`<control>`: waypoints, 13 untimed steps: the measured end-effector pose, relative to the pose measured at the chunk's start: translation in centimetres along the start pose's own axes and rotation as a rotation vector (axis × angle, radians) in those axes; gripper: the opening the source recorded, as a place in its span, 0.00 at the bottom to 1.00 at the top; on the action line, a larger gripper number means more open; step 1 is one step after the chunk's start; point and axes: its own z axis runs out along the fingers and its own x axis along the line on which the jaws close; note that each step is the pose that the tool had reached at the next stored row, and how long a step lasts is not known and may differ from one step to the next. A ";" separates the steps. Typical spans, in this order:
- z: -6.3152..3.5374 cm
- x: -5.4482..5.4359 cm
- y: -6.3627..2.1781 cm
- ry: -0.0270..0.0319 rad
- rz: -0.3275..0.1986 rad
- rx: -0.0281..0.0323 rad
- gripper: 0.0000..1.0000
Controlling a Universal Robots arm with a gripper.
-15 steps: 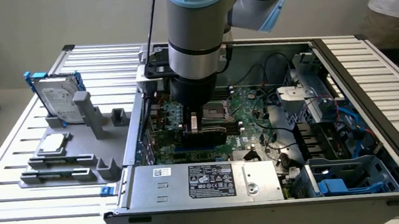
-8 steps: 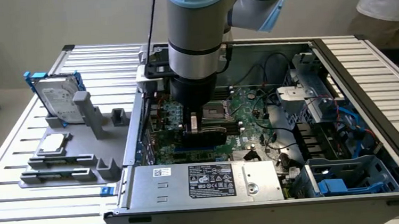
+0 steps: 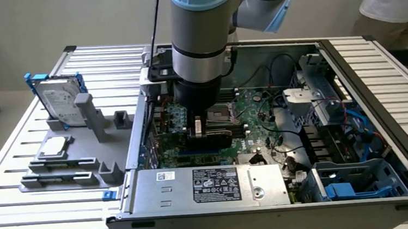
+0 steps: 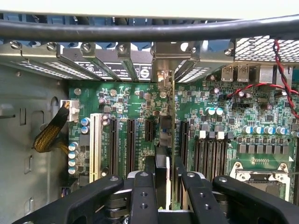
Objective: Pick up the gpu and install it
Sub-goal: 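Insert the gpu into the slot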
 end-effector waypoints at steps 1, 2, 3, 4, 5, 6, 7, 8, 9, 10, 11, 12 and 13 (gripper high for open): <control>0.00 0.0 0.00 -0.0003 0.001 0.0001 0.26; -0.04 0.0 0.00 -0.0006 0.002 0.0003 0.26; -0.08 0.0 0.00 -0.0019 0.003 0.0010 0.26; -0.19 0.0 0.00 -0.0017 0.005 0.0008 0.28; -0.32 0.0 0.01 -0.0009 0.007 0.0003 0.34; -0.39 -0.1 0.01 -0.0007 0.008 0.0002 0.40; -0.43 -0.1 0.02 -0.0010 0.010 0.0003 0.40; -0.45 -0.1 0.02 -0.0010 0.012 0.0003 0.40; -0.47 -0.2 0.03 -0.0010 0.013 0.0003 0.47; -0.48 -0.2 0.02 -0.0011 0.015 0.0003 0.47; -0.49 -0.3 0.02 -0.0012 0.016 0.0004 0.47; -0.50 -0.3 0.02 -0.0012 0.017 0.0003 0.47; -0.52 -0.3 0.02 -0.0011 0.018 0.0003 0.47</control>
